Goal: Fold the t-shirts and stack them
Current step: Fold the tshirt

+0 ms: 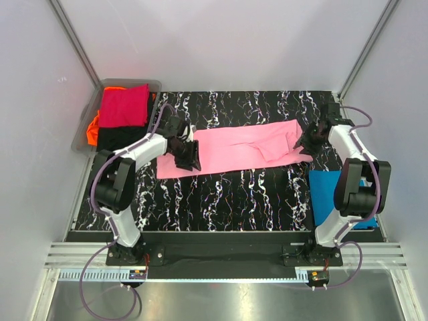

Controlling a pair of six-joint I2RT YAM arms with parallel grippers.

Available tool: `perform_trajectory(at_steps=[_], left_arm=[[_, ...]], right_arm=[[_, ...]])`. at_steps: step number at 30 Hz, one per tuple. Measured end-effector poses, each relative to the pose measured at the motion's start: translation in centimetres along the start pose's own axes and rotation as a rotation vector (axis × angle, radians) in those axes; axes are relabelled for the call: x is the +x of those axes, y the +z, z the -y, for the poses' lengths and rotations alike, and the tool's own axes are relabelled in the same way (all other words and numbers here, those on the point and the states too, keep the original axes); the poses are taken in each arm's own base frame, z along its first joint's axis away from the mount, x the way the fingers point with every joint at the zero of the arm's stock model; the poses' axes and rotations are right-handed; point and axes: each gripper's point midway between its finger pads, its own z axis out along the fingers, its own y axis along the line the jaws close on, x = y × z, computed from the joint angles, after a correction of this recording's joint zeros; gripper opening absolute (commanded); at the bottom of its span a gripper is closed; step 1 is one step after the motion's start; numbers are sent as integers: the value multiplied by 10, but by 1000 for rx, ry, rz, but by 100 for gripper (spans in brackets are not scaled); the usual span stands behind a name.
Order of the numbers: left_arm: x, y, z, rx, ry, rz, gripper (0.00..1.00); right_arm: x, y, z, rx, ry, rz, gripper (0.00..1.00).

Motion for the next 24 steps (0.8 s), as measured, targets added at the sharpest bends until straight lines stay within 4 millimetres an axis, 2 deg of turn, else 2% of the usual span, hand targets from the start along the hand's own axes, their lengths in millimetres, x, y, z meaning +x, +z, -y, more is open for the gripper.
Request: perform_trajectory(at_steps=[5, 9, 11, 13, 16, 24], left_arm=[[-15, 17, 6, 30, -32, -2, 42], [-11, 25, 4, 28, -73, -29, 41], [-10, 26, 4, 29, -82, -35, 40], [-8, 27, 3, 27, -85, -41, 40], [-3, 29, -1, 21, -90, -54, 39], [3, 33, -8, 15, -102, -74, 38]], right_arm=[[-11, -2, 32, 83, 31, 15, 40], [-12, 4, 48, 124, 43, -3, 25], [-10, 9, 54, 138, 55, -21, 21], [-8, 16, 57, 146, 61, -37, 11], [-7, 25, 60, 150, 63, -46, 4], [-12, 35, 65, 169, 62, -31, 4]])
